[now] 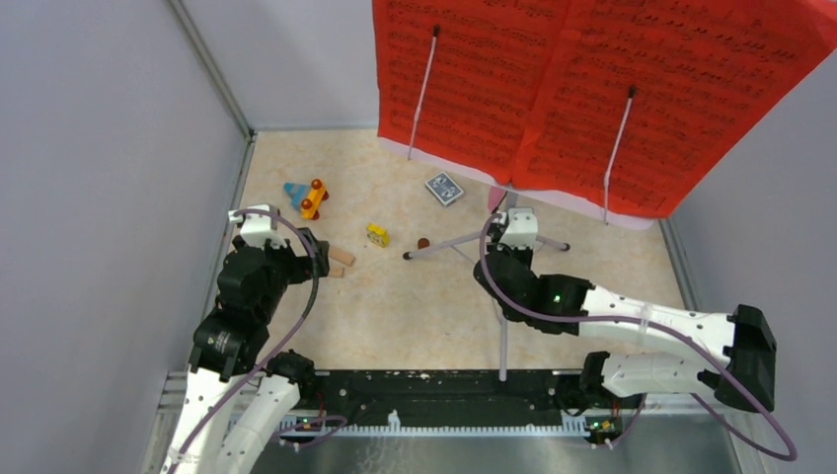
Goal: Pack up the instrument practice props
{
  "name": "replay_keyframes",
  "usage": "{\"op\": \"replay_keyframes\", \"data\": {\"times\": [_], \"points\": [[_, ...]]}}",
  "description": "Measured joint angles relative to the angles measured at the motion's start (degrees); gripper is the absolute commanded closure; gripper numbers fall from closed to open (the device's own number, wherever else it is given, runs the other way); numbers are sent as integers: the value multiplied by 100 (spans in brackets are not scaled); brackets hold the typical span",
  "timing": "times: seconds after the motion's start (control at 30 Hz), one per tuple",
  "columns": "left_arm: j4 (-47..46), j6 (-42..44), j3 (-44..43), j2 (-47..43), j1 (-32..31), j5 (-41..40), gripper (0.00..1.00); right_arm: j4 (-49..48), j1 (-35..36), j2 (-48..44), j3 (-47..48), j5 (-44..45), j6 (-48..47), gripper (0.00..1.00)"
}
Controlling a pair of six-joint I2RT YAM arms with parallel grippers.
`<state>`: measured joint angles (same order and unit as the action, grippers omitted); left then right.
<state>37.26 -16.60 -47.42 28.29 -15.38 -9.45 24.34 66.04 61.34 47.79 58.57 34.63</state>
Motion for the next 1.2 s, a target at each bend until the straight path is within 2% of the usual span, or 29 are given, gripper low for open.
{"op": "replay_keyframes", "data": {"times": [0.3, 0.47, 0.73, 1.2], "points": [[0, 0, 0, 0, 0, 0, 1, -1749, 35, 533, -61, -354, -1311, 100], [0, 0, 0, 0, 0, 0, 1, -2505, 35, 927, -55, -125, -1714, 100], [0, 0, 0, -2, 2, 0, 1, -2673, -39, 1932, 555, 216, -1300, 100], [0, 0, 0, -2, 2, 0, 1, -2782, -686, 2614, 1152, -286, -1154, 100]]}}
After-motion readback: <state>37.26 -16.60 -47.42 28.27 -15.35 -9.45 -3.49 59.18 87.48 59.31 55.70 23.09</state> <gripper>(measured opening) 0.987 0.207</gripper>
